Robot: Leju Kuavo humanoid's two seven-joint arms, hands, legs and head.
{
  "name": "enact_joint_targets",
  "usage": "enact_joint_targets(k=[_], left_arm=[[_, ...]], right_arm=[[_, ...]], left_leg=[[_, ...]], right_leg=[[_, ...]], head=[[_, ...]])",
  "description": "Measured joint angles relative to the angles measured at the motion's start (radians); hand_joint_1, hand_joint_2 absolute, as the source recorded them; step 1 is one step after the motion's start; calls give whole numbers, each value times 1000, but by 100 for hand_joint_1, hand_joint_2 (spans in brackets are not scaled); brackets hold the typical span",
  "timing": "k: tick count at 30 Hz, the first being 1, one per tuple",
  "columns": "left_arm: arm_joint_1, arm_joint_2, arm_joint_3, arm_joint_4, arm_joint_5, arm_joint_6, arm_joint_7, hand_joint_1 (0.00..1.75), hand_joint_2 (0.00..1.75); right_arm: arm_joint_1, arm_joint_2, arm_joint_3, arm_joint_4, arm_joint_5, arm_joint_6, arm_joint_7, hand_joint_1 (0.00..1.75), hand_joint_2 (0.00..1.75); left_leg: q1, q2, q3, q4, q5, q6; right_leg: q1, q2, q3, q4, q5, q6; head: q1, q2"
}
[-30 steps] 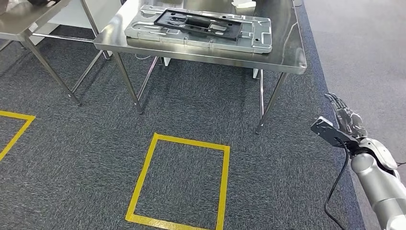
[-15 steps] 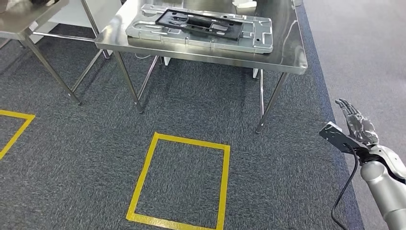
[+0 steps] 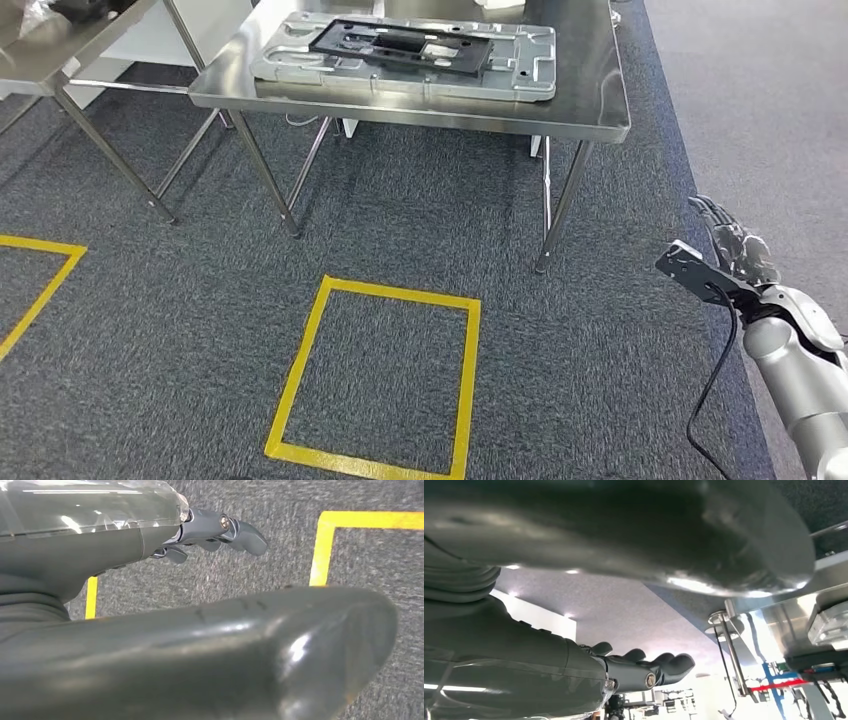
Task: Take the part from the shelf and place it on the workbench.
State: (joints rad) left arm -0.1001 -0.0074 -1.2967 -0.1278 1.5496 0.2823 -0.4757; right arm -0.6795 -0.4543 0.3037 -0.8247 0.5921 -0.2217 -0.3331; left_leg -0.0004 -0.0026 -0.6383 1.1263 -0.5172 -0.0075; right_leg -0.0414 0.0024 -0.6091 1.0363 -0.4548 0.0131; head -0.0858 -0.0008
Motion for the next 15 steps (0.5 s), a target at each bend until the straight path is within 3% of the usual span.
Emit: enact_joint_targets(k=[2, 3, 4, 5, 7, 9, 13, 15], left_arm=[[1, 1, -1, 0, 0, 0, -1, 0, 0], [2, 2, -2, 0, 0, 0, -2, 0, 0], [3, 2, -2, 0, 0, 0, -3, 0, 0], [3, 2, -3, 0, 0, 0, -3, 0, 0], [3, 4, -4, 0, 0, 0, -5, 0, 0], [2, 6, -4, 0, 1, 0, -7, 0, 0], [4, 7, -5, 0, 1, -1, -8, 0, 0], [4, 6, -5, 0, 1, -2, -8, 0, 0]], right_arm=[[-1, 0, 0, 6, -4, 4, -4, 0, 0], [-1, 0, 0, 9, -5, 6, -6, 0, 0], [-1, 0, 0, 11, -8, 8, -8, 0, 0], [-1, 0, 0, 13, -10, 8, -9, 0, 0], [-2, 0, 0, 15, -15, 8, -12, 0, 0], [-2, 0, 0, 16, -18, 6, -14, 0, 0], [4, 2, 2, 20, -19, -3, -16, 0, 0], [5, 2, 3, 23, -18, -9, -15, 0, 0]], left_leg=[[2, 0, -60, 136, -61, -8], [3, 0, -81, 181, -74, -8], [3, 0, -84, 187, -66, -6], [3, 0, -67, 152, -40, -2], [-1, 2, 4, 8, 26, 13], [-7, 5, 50, -88, 54, 24], [-7, 3, 60, -120, 67, 37], [-3, 2, 65, -137, 79, 47]], right_leg=[[2, -2, 0, 0, 0, -3], [3, -3, 0, 0, 0, -4], [4, -3, 0, 0, -1, -4], [6, -3, 0, 0, -1, -4], [9, -4, 3, 0, -1, -3], [12, -4, 2, -1, 1, 2], [11, -7, 0, -3, 0, 22], [12, -6, -28, 58, -42, 26]], head=[[0, 0], [0, 0], [0, 0], [0, 0], [0, 0], [0, 0], [0, 0], [0, 0]])
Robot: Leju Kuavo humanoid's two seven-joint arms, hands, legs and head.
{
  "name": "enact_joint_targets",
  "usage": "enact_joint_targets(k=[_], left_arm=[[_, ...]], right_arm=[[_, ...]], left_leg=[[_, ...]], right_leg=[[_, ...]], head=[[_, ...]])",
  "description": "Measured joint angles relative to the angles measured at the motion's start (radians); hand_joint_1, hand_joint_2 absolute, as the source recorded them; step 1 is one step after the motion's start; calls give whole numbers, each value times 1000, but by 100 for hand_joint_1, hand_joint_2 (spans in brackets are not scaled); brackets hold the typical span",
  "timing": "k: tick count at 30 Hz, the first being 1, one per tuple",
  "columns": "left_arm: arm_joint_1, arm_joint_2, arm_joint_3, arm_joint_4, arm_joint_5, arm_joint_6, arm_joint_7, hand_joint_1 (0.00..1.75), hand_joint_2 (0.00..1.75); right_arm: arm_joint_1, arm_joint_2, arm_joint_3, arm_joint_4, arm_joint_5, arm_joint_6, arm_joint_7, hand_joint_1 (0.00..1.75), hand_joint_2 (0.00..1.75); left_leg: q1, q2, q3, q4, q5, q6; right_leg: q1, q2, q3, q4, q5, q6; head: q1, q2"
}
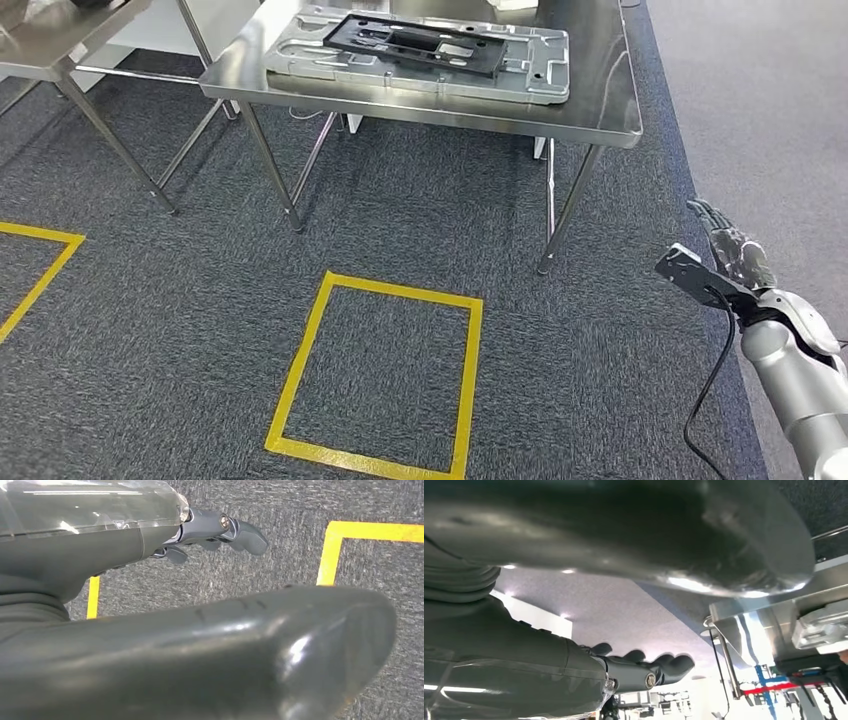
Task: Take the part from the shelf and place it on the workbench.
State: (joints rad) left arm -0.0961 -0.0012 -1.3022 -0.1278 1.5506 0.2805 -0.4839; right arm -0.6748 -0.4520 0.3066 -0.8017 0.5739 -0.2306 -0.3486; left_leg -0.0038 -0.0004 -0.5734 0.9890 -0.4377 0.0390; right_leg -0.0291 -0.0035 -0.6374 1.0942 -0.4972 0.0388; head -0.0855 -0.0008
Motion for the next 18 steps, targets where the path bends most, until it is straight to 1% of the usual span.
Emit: enact_joint_targets(k=[2, 3, 4, 5, 6, 7, 8, 9, 10, 11, 12, 13, 14, 15, 17, 18], left_arm=[[0, 0, 0, 0, 0, 1, 1, 0, 0], [1, 0, -1, 0, 0, 2, 2, 0, 0], [1, 0, -1, 0, 0, 3, 4, 0, 0], [1, 0, -1, 0, 1, 4, 5, 0, 0], [1, 0, -1, 0, 1, 5, 6, 0, 0], [1, 0, -1, 0, 1, 5, 6, 0, 0], [0, 0, -1, 0, 2, 5, 7, 0, 0], [0, 0, -1, 0, 2, 5, 7, 0, 0], [0, 0, -1, 0, 2, 5, 8, 0, 0], [0, 0, -1, 0, 2, 6, 8, 0, 0], [1, 0, -1, 0, 2, 6, 9, 0, 0], [1, 0, -1, 0, 3, 7, 9, 0, 0], [2, 0, -1, 0, 3, 8, 9, 0, 0], [2, 0, -1, 0, 3, 8, 9, 0, 0], [2, -1, -1, 0, 4, 8, 8, 0, 0], [4, -1, -1, 0, 5, 9, 8, 0, 0]], right_arm=[[2, 2, 0, 7, 4, -3, 0, 0, 0], [4, 4, 1, 13, 6, -4, 0, 0, 0], [5, 7, 2, 18, 10, -4, 0, 0, 0], [6, 9, 2, 23, 12, -4, 1, 0, 0], [5, 11, 3, 27, 14, -4, 1, 0, 0], [2, 13, 3, 29, 17, -4, 1, 0, 0], [-1, 15, 3, 32, 19, -5, 1, 0, 0], [-4, 17, 3, 34, 20, -6, 1, 0, 0], [-6, 19, 4, 37, 21, -8, 2, 0, 0], [-6, 22, 4, 39, 23, -10, 2, 0, 0], [-6, 25, 4, 41, 23, -11, 2, 0, 0], [-6, 28, 5, 43, 24, -12, 2, 0, 0], [-6, 30, 5, 44, 24, -14, 1, 0, 0], [-6, 31, 5, 44, 25, -15, 0, 0, 0], [-2, 33, 5, 46, 28, -15, -1, 0, 0], [1, 33, 5, 47, 30, -15, -2, 0, 0]], left_leg=[[-3, -2, -2, -1, 2, 4], [-4, -4, -4, 1, 2, 5], [-5, -6, -5, 3, 1, 5], [-5, -8, -6, 7, 0, 5], [-5, -11, -6, 13, -3, 3], [-5, -13, -8, 19, -6, 0], [-7, -15, -12, 28, -10, -4], [-8, -17, -15, 34, -13, -9], [-9, -19, -19, 38, -15, -13], [-10, -20, -22, 40, -15, -17], [-9, -20, -23, 39, -15, -22], [-8, -20, -26, 44, -20, -27], [-7, -18, -34, 61, -33, -33], [-4, -15, -51, 102, -58, -39], [2, -9, -110, 232, -123, -50], [5, -7, -138, 295, -145, -54]], right_leg=[[2, 2, -57, 122, -62, 0], [2, 2, -80, 171, -78, 1], [2, 2, -89, 190, -75, 1], [1, 2, -80, 173, -55, 2], [0, 2, -53, 121, -21, 1], [0, 4, -19, 55, 7, 0], [1, 5, 9, 0, 26, -3], [2, 7, 27, -36, 34, -6], [5, 8, 32, -51, 33, -11], [7, 7, 31, -53, 34, -15], [6, 6, 31, -54, 36, -21], [4, 4, 31, -57, 38, -27], [2, 2, 31, -59, 40, -33], [0, 0, 32, -61, 41, -38], [0, -4, 31, -61, 41, -42], [0, -6, 31, -61, 41, -42]], head=[[0, 0], [0, 0], [0, 0], [0, 0], [0, 0], [0, 0], [0, 0], [0, 0], [0, 0], [0, 0], [0, 0], [0, 0], [0, 0], [0, 0], [0, 0], [0, 0]])
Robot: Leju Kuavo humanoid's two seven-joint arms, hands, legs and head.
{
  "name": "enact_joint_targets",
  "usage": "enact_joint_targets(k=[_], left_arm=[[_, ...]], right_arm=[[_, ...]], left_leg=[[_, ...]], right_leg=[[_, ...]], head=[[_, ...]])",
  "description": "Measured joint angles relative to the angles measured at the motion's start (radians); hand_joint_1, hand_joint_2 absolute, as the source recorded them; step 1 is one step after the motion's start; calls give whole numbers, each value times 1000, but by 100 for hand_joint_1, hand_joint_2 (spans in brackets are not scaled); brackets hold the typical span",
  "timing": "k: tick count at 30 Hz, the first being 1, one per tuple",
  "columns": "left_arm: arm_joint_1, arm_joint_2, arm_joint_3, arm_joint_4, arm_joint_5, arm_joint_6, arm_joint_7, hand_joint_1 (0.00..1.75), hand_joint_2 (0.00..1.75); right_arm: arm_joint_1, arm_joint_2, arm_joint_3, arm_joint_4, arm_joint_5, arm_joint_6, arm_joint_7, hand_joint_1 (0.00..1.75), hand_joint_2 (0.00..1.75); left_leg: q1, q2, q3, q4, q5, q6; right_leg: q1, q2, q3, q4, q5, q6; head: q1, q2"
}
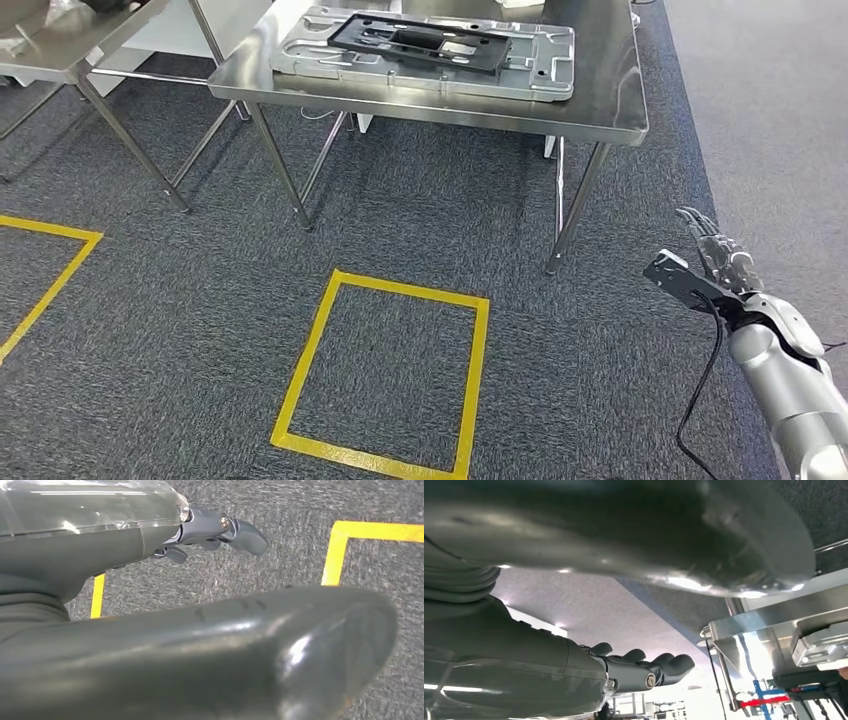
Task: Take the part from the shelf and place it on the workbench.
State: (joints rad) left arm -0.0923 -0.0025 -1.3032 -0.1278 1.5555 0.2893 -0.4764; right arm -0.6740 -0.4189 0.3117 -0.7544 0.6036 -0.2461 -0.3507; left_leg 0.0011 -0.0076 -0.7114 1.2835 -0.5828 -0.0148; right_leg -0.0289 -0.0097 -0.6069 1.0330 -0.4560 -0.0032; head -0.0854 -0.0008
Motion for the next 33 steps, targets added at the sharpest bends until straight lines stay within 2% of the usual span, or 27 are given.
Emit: enact_joint_targets(k=[1, 2, 3, 5, 6, 8, 11, 12, 16, 21, 24, 25, 26, 27, 29, 30, 31, 32, 33], left_arm=[[2, 0, 0, 0, 1, 0, -1, 0, 0], [3, 0, 0, 0, 1, 0, -1, 0, 0], [4, 0, 0, 0, 1, 0, -1, 0, 0], [3, 1, 0, 0, 1, 0, -2, 0, 0], [3, 2, 0, 0, 1, 0, -2, 0, 0], [3, 2, 0, 0, 2, 0, -1, 0, 0], [4, 0, 0, 0, 4, 2, 0, 0, 0], [4, 0, 0, 0, 5, 4, 0, 0, 0], [5, -2, 0, 0, 9, 12, -1, 0, 0], [6, -5, 0, 0, 12, 14, -6, 0, 0], [6, -6, 0, 0, 12, 13, -7, 0, 0], [5, -7, 0, 0, 12, 13, -7, 0, 0], [4, -7, 0, 0, 12, 12, -7, 0, 0], [3, -8, 0, 0, 12, 11, -7, 0, 0], [2, -8, 0, 0, 12, 10, -5, 0, 0], [2, -8, 0, 0, 11, 9, -4, 0, 0], [2, -8, 0, 0, 10, 9, -3, 0, 0], [2, -9, 0, 0, 9, 8, -2, 0, 0], [2, -9, -1, 0, 7, 8, -2, 0, 0]], right_arm=[[3, 0, 0, 2, 1, 0, -1, 0, 0], [6, 0, 0, 3, 2, 1, -2, 0, 0], [7, 0, 0, 3, 2, 2, -2, 0, 0], [10, -2, 0, 1, 1, 2, -4, 0, 0], [11, -3, 0, -2, 3, -1, -3, 0, 0], [15, -5, 1, -6, 13, -18, 5, 0, 0], [19, -6, 2, -10, 26, -41, 24, 0, 0], [21, -6, 2, -12, 26, -44, 26, 0, 0], [34, -3, 4, -22, 15, -44, 27, 0, 0], [42, 6, 6, -29, -17, -29, 23, 0, 0], [35, 8, 6, -28, -28, -11, 23, 0, 0], [28, 7, 6, -28, -31, -6, 23, 0, 0], [20, 6, 6, -26, -34, -1, 23, 0, 0], [11, 4, 6, -23, -37, 4, 24, 0, 0], [-1, 0, 6, -15, -45, 13, 26, 0, 0], [-2, -2, 6, -11, -48, 15, 28, 0, 0], [-2, -4, 6, -8, -49, 16, 31, 0, 0], [-2, -6, 6, -6, -50, 16, 33, 0, 0], [-2, -10, 6, -5, -51, 15, 36, 0, 0]], left_leg=[[2, 1, -14, 30, -4, -2], [3, 1, -10, 21, 12, -2], [4, 2, 16, -31, 45, 0], [1, 6, 88, -177, 106, 11], [-2, 7, 113, -229, 121, 17], [-6, 7, 129, -263, 122, 22], [-5, 4, 128, -269, 128, 19], [-6, 4, 127, -268, 128, 21], [-8, 3, 125, -267, 128, 29], [-18, 3, 122, -262, 127, 44], [-18, 4, 124, -270, 134, 57], [-16, 5, 129, -280, 139, 63], [-13, 7, 132, -289, 145, 69], [-12, 10, 134, -295, 149, 73], [-14, 12, 133, -296, 151, 76], [-15, 12, 133, -295, 151, 76], [-16, 12, 133, -294, 150, 75], [-16, 12, 133, -292, 149, 74], [-16, 12, 133, -288, 147, 72]], right_leg=[[0, -2, 0, 0, 0, 0], [0, -3, 0, 0, 0, 0], [0, -4, 1, 0, 0, 1], [1, -5, 2, 0, -1, 5], [2, -6, 2, 0, 0, 10], [5, -7, 1, -1, 0, 18], [6, -8, 1, -3, 1, 13], [5, -8, 2, -6, 3, 14], [3, -8, 7, -17, 10, 26], [-3, -8, 8, -23, 16, 47], [-7, -8, 10, -27, 19, 58], [-8, -6, 7, -19, 11, 60], [-7, -4, -6, 9, -9, 60], [-6, -1, -28, 59, -40, 58], [-2, 5, -91, 196, -105, 55], [-2, 6, -115, 248, -121, 54], [-2, 7, -122, 263, -116, 53], [-2, 7, -111, 241, -95, 51], [-2, 5, -79, 177, -59, 49]], head=[[0, 0], [0, 0], [0, 0], [0, 0], [0, 0], [0, 0], [0, 0], [0, 0], [0, 0], [0, 0], [0, 0], [0, 0], [0, 0], [0, 0], [0, 0], [0, 0], [0, 0], [0, 0], [0, 0]])
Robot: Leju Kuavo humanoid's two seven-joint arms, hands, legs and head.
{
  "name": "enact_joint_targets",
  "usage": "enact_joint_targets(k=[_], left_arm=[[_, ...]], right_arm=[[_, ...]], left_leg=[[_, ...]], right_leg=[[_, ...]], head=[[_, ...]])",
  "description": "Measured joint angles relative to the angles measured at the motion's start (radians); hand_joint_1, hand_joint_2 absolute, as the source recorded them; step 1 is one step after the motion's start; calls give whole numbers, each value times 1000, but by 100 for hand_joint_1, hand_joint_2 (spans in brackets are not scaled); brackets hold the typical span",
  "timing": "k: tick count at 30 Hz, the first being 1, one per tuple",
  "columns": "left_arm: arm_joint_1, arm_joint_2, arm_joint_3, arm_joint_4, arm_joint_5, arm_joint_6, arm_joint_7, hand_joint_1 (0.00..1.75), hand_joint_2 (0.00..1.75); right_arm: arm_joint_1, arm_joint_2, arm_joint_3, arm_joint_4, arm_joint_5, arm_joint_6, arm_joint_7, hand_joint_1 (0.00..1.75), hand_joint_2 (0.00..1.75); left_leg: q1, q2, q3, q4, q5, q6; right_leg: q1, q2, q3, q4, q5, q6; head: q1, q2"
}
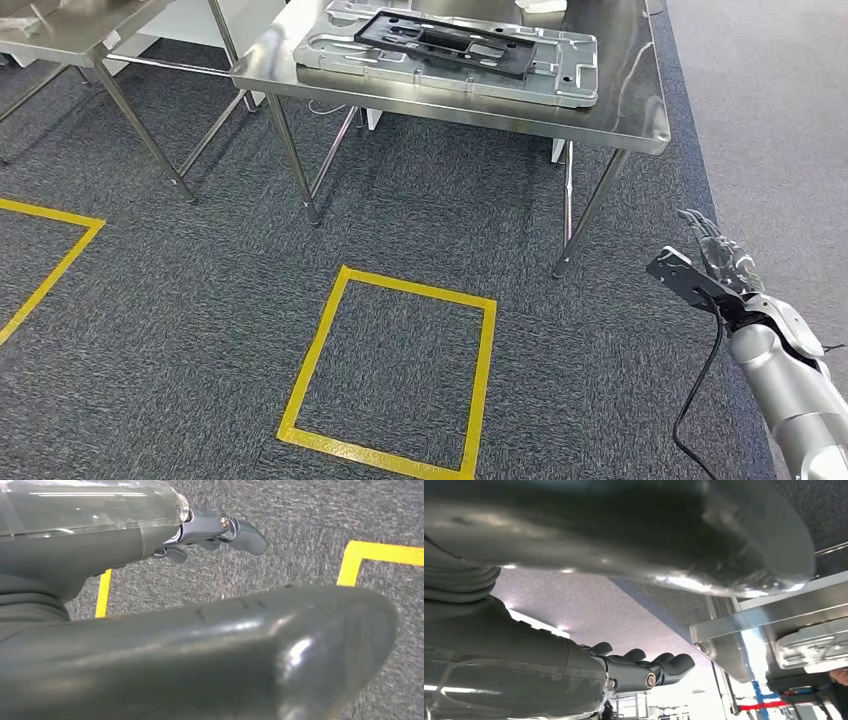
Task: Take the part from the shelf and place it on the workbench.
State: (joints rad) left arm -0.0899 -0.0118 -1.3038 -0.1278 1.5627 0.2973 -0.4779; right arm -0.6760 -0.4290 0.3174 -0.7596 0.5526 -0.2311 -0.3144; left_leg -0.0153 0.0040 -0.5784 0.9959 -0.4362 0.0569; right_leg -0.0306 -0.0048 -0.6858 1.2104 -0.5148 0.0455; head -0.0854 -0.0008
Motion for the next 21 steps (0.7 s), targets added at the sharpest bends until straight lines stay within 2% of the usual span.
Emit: enact_joint_targets(k=[2, 3, 5, 7, 8, 9, 11, 12, 13, 14, 15, 16, 17, 18, 19, 21], left_arm=[[0, -1, 0, 0, 0, 3, 1, 0, 0], [0, -2, 0, 0, 0, 5, 2, 0, 0], [1, -2, 0, 0, 2, 8, 3, 0, 0], [1, 1, -1, 0, 2, 9, 6, 0, 0], [1, 2, -1, 0, 2, 9, 8, 0, 0], [0, 3, -1, 0, 2, 10, 10, 0, 0], [0, 3, -3, 0, 2, 14, 15, 0, 0], [1, 3, -4, 0, 2, 16, 16, 0, 0], [2, 3, -5, 0, 3, 18, 18, 0, 0], [2, 3, -5, 0, 4, 20, 18, 0, 0], [2, 3, -5, 0, 5, 21, 18, 0, 0], [2, 3, -5, 0, 6, 23, 18, 0, 0], [1, 3, -5, 0, 7, 25, 18, 0, 0], [1, 4, -5, 0, 7, 26, 18, 0, 0], [1, 4, -5, 0, 8, 27, 18, 0, 0], [1, 4, -5, 0, 8, 27, 18, 0, 0]], right_arm=[[1, -8, 0, 0, -2, -6, 4, 0, 0], [4, -11, 0, -2, -2, -11, 7, 0, 0], [14, -15, -1, -5, -2, -20, 10, 0, 0], [26, -17, -1, -11, 2, -28, 15, 0, 0], [31, -17, -1, -14, 4, -30, 18, 0, 0], [36, -16, -1, -18, 7, -32, 20, 0, 0], [45, -15, -1, -24, 13, -34, 25, 0, 0], [49, -15, -2, -25, 17, -34, 27, 0, 0], [53, -14, -2, -25, 22, -33, 30, 0, 0], [56, -14, -2, -25, 26, -32, 31, 0, 0], [58, -13, -2, -25, 30, -31, 33, 0, 0], [58, -12, -4, -26, 34, -30, 33, 0, 0], [58, -11, -5, -26, 37, -29, 34, 0, 0], [57, -11, -7, -26, 40, -28, 34, 0, 0], [58, -10, -9, -26, 43, -27, 34, 0, 0], [58, -7, -10, -26, 50, -26, 34, 0, 0]], left_leg=[[-1, 0, -1, 12, -8, -9], [-2, 0, -3, 17, -11, -15], [-4, 2, -5, 19, -14, -25], [-5, 4, -6, 25, -21, -36], [-4, 3, -14, 46, -37, -42], [-2, 2, -31, 87, -63, -50], [6, 1, -90, 222, -131, -62], [9, 1, -119, 284, -154, -65], [11, 1, -135, 317, -159, -67], [12, 0, -131, 308, -142, -67], [13, -1, -107, 256, -109, -65], [13, -5, -71, 178, -70, -60], [13, -12, -35, 104, -42, -54], [11, -17, -10, 50, -25, -49], [9, -22, 3, 22, -20, -45], [7, -19, 4, 14, -20, -38]], right_leg=[[3, -6, 67, -134, 48, -7], [6, -7, 88, -176, 59, -12], [11, -2, 90, -187, 59, -20], [6, 2, 90, -188, 61, -31], [3, 4, 91, -190, 63, -36], [0, 5, 91, -192, 64, -41], [0, 8, 90, -192, 64, -45], [0, 9, 90, -191, 64, -45], [0, 11, 90, -191, 64, -45], [0, 14, 90, -191, 64, -45], [0, 18, 91, -190, 64, -44], [0, 21, 92, -191, 64, -44], [2, 23, 92, -191, 63, -42], [3, 26, 91, -191, 64, -39], [3, 28, 90, -191, 65, -34], [3, 34, 89, -195, 69, -21]], head=[[0, 0], [0, 0], [0, 0], [0, 0], [0, 0], [0, 0], [0, 0], [0, 0], [0, 0], [0, 0], [0, 0], [0, 0], [0, 0], [0, 0], [0, 0], [0, 0]])
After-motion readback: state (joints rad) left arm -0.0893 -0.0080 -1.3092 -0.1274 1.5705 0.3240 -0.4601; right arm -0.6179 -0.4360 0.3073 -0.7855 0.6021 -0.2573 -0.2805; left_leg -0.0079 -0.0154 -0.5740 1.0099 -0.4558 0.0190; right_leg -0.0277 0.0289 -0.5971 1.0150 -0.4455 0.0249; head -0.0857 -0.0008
